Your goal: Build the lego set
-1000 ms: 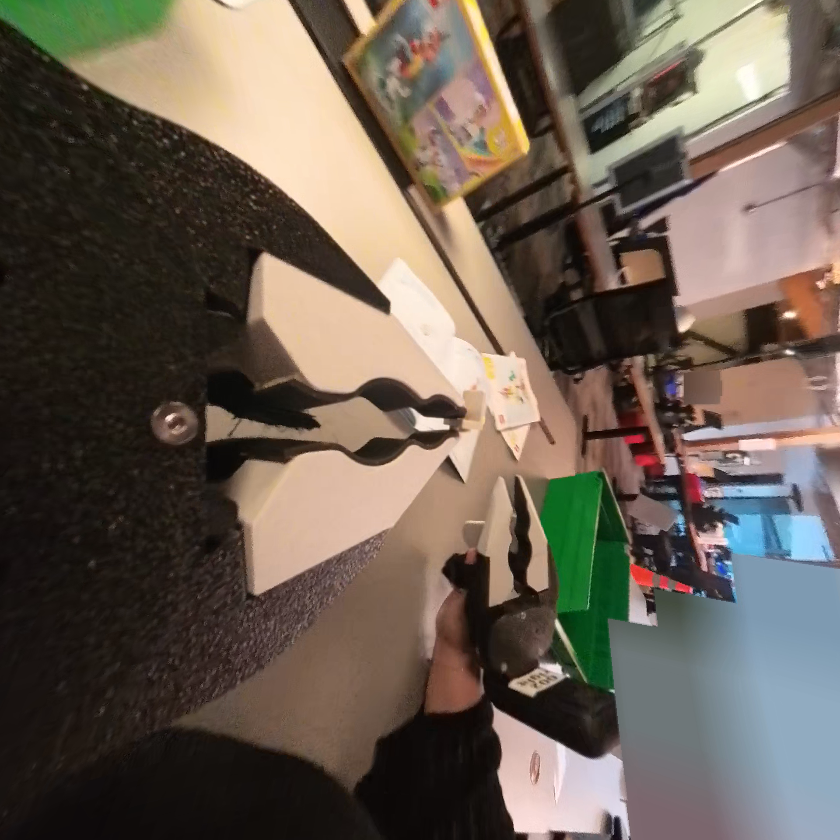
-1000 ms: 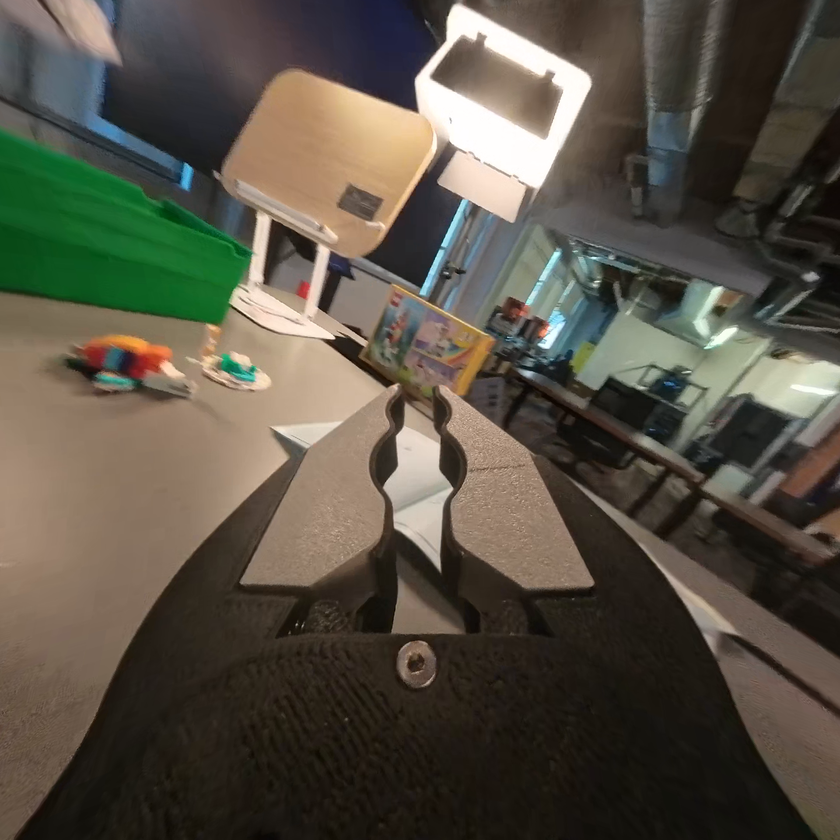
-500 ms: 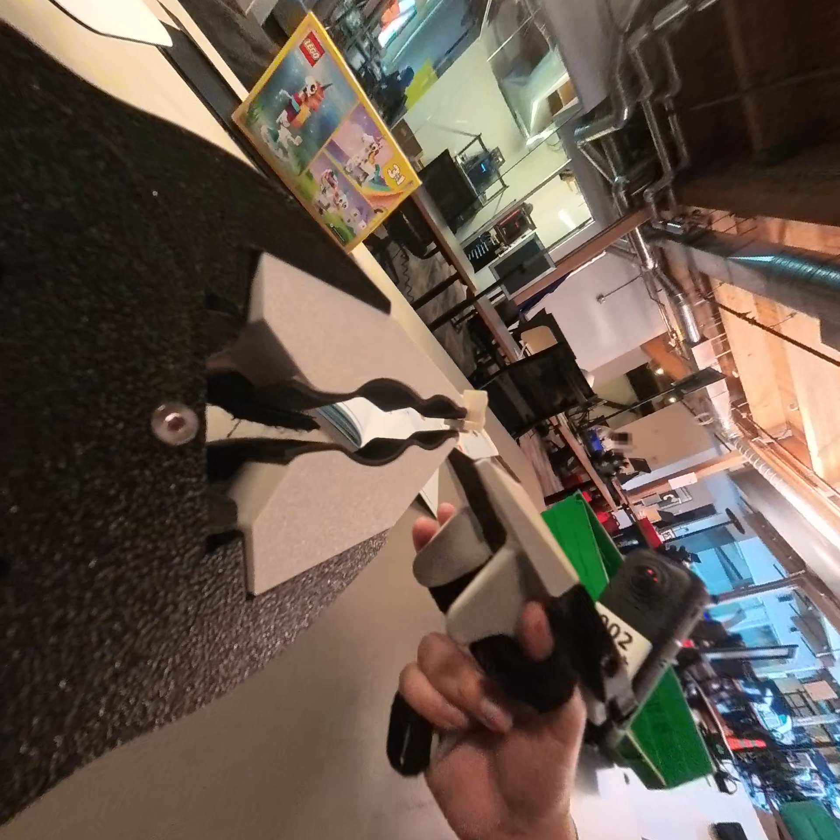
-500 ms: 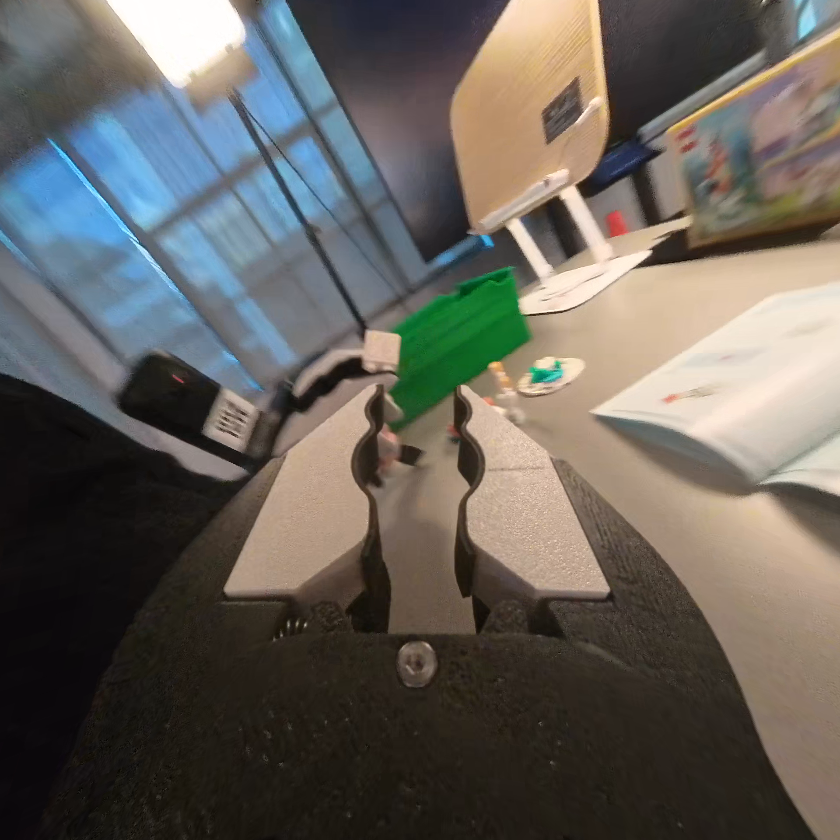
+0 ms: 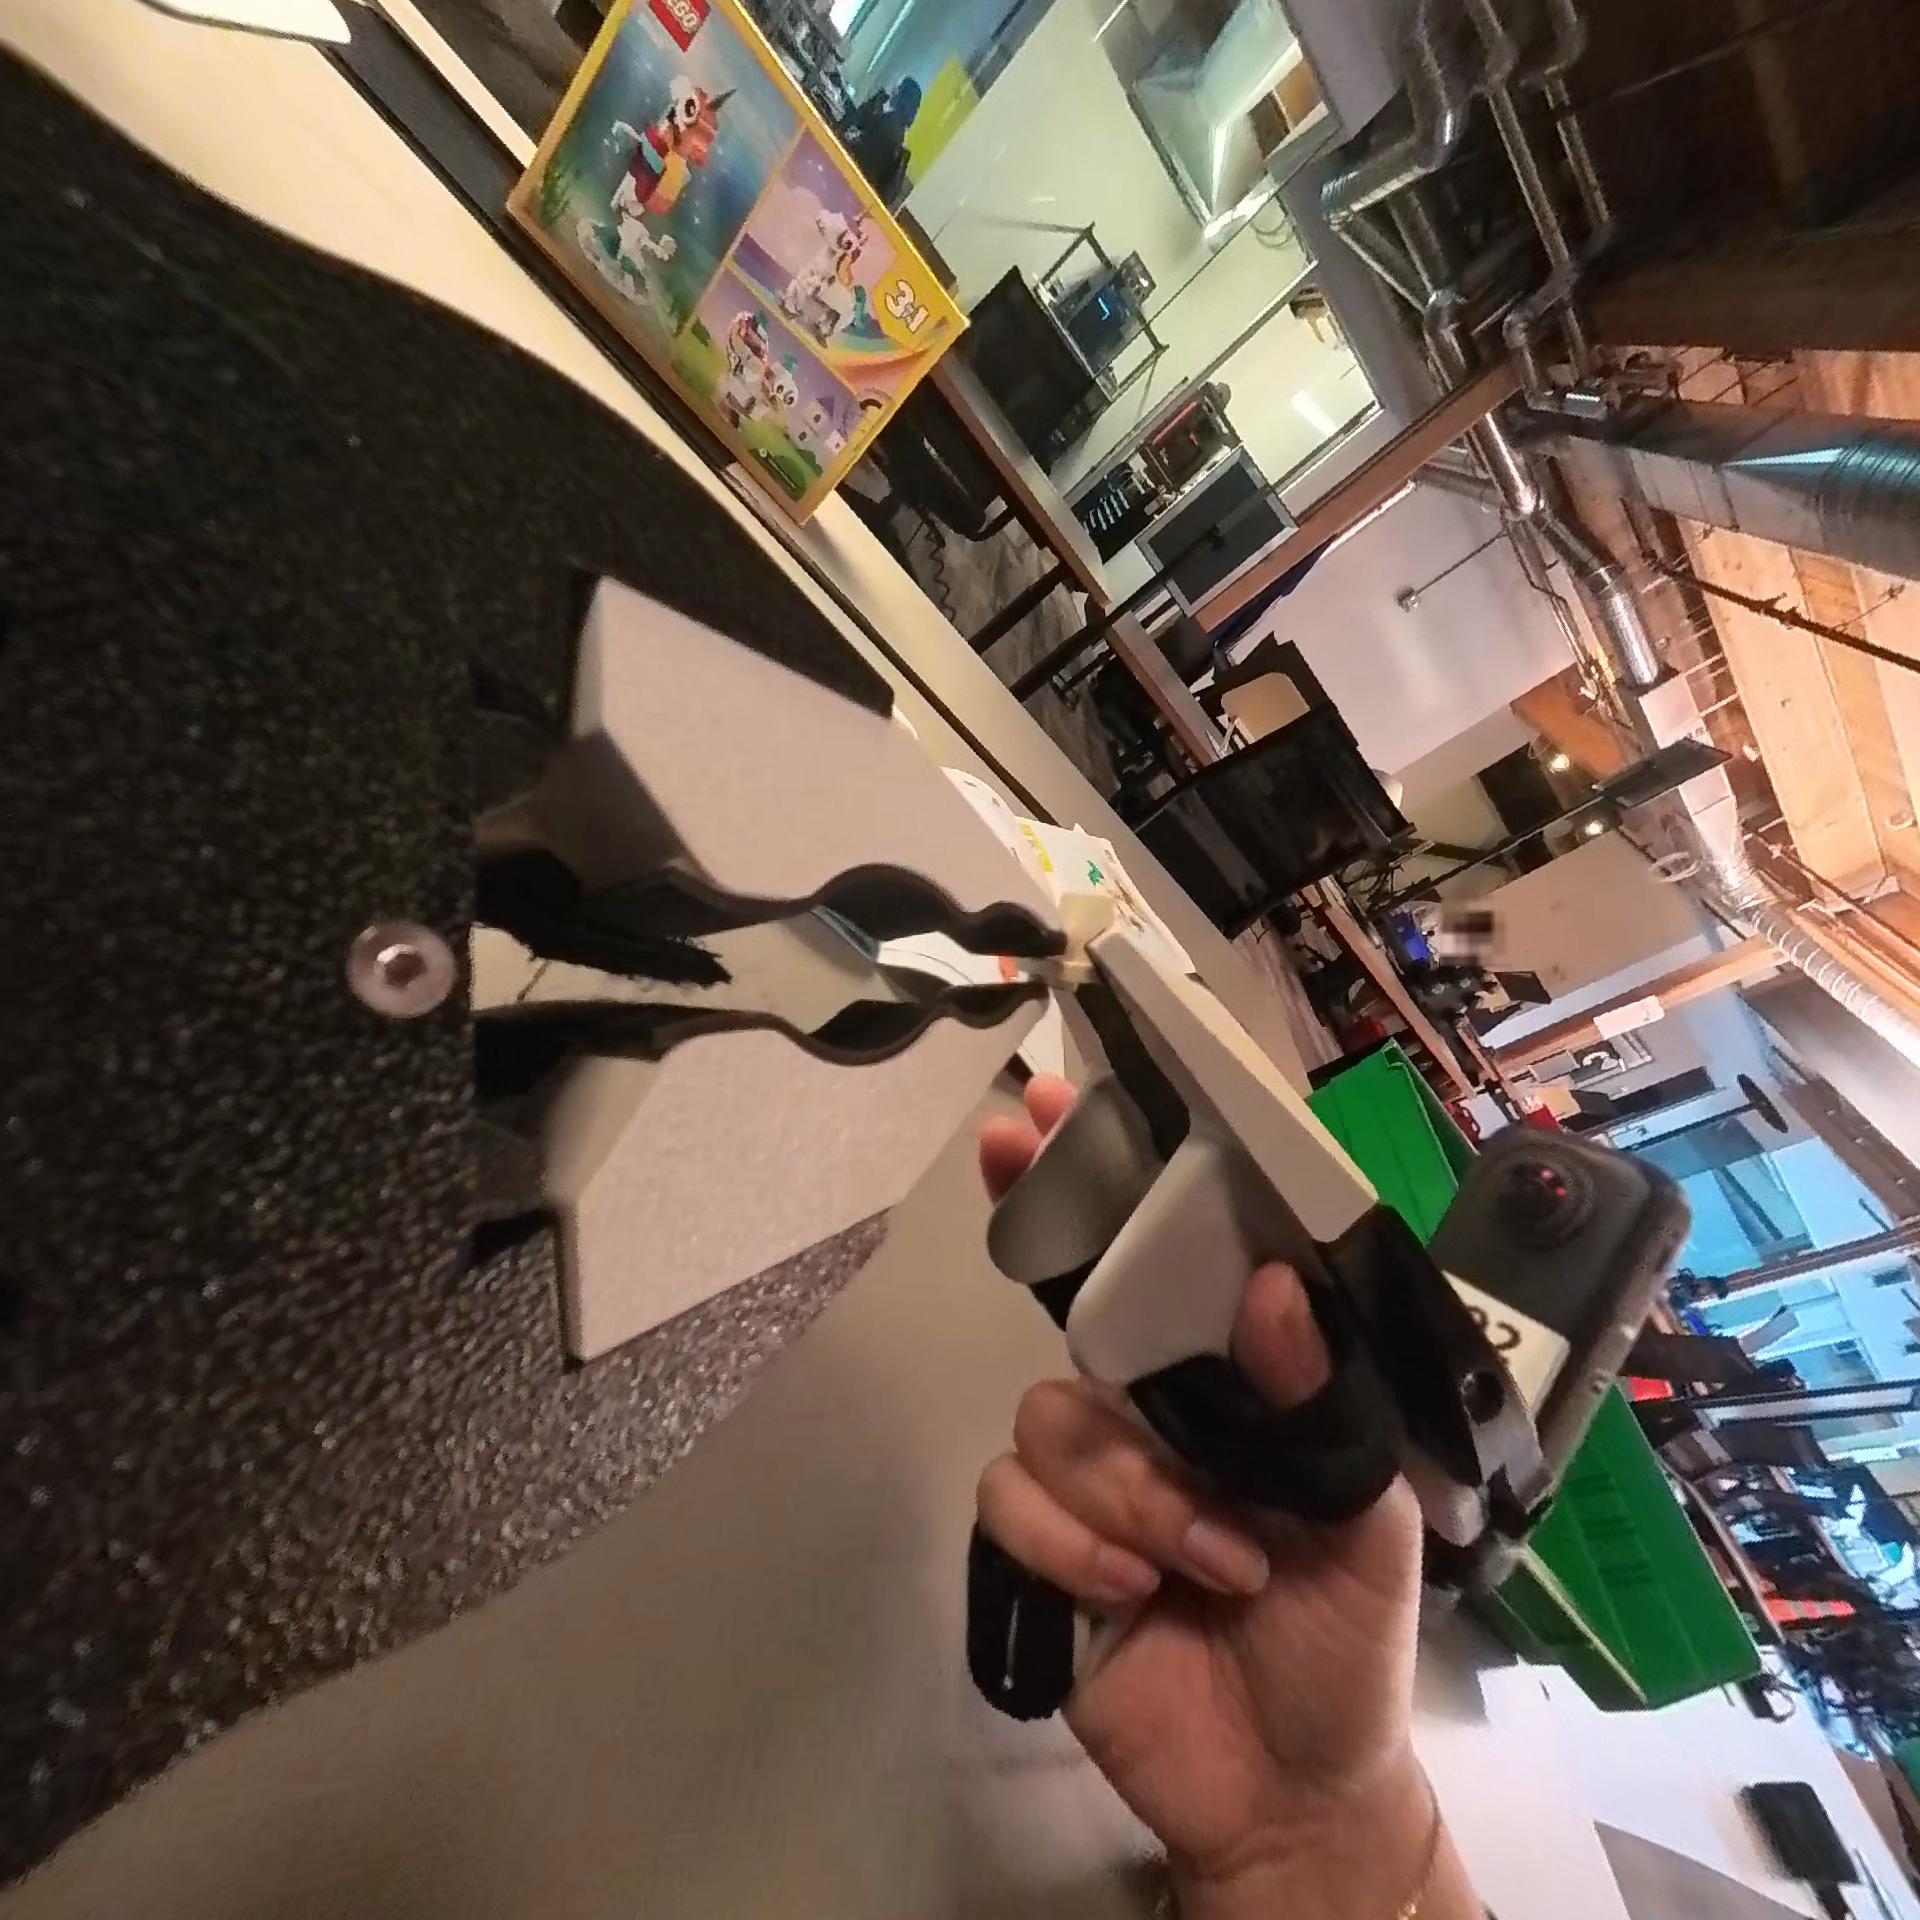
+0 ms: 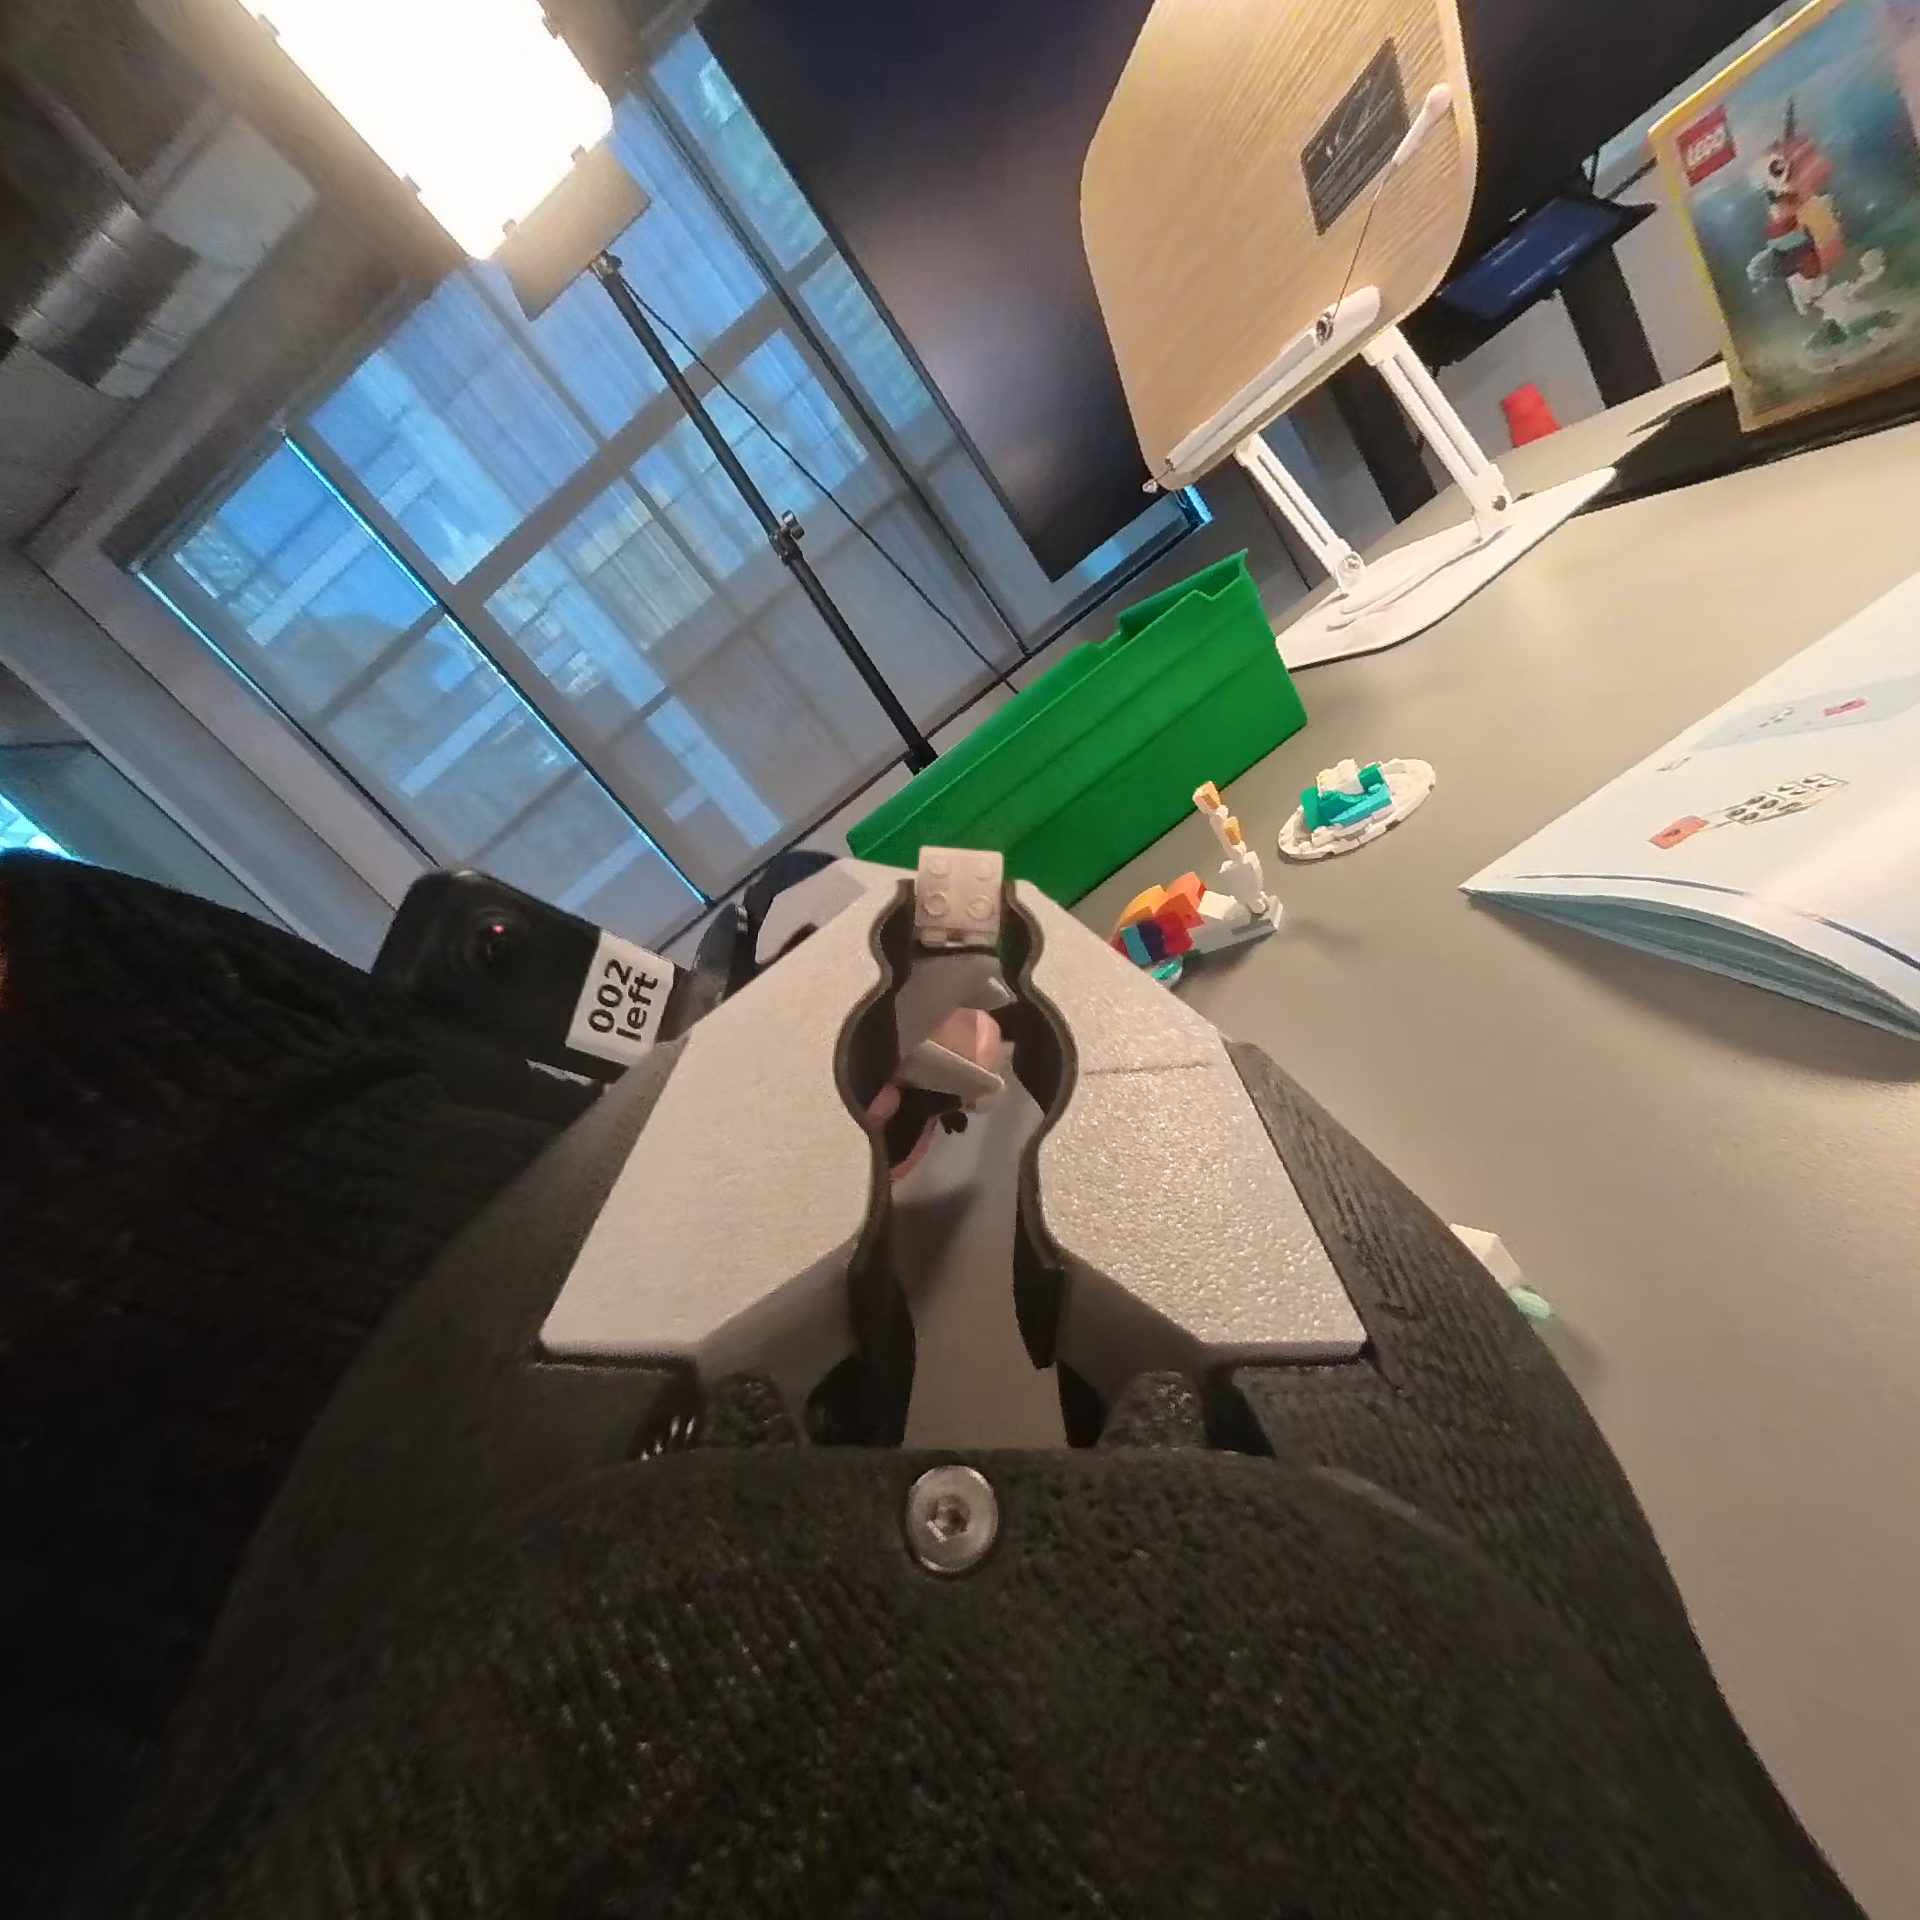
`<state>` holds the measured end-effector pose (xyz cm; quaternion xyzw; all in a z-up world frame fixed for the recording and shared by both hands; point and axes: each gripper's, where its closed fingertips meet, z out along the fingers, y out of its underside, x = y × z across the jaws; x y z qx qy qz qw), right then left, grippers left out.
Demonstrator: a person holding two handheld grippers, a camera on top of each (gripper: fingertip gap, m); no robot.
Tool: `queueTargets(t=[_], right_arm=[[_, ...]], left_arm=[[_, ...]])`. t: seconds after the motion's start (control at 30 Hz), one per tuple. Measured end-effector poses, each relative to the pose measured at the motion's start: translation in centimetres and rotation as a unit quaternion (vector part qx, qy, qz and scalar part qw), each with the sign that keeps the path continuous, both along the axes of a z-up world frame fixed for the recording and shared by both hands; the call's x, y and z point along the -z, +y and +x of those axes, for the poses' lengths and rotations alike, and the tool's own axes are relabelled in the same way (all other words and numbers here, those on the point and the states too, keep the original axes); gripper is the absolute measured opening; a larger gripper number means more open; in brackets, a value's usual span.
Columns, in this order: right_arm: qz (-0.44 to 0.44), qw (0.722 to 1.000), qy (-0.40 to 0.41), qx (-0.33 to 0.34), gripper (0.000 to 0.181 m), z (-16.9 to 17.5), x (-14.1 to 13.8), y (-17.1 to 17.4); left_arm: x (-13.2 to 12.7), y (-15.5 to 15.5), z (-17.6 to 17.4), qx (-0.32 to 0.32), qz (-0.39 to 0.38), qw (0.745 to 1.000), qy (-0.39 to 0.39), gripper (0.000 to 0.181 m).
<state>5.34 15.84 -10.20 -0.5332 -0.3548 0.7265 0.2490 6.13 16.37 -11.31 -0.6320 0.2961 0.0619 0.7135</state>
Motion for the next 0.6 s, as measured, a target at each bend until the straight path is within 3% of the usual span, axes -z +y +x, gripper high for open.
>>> queueTargets(t=[0.27,0.33,0.43,0.5,0.6], right_arm=[[0.081,0.995,-0.045,-0.022,0.014,0.3,1.2,-0.3],[0.110,0.992,-0.059,-0.014,0.014,0.4,1.6,0.1],[0.195,0.976,-0.088,0.027,0.014,0.6,2.2,1.4],[0.294,0.946,-0.116,0.065,0.014,0.8,3.0,2.3],[0.481,0.858,-0.145,0.109,0.014,0.9,4.3,3.0]], left_arm=[[1.2,-0.3,0.4,0.036,-0.046,0.998,-0.004,0.003],[1.7,-0.6,0.4,0.063,-0.079,0.994,-0.032,0.019],[2.3,-0.8,-0.2,0.082,-0.127,0.986,-0.072,0.029],[2.2,-0.8,-0.6,0.092,-0.159,0.975,-0.127,0.028],[1.9,-0.2,-0.8,0.109,-0.218,0.941,-0.235,0.027]])
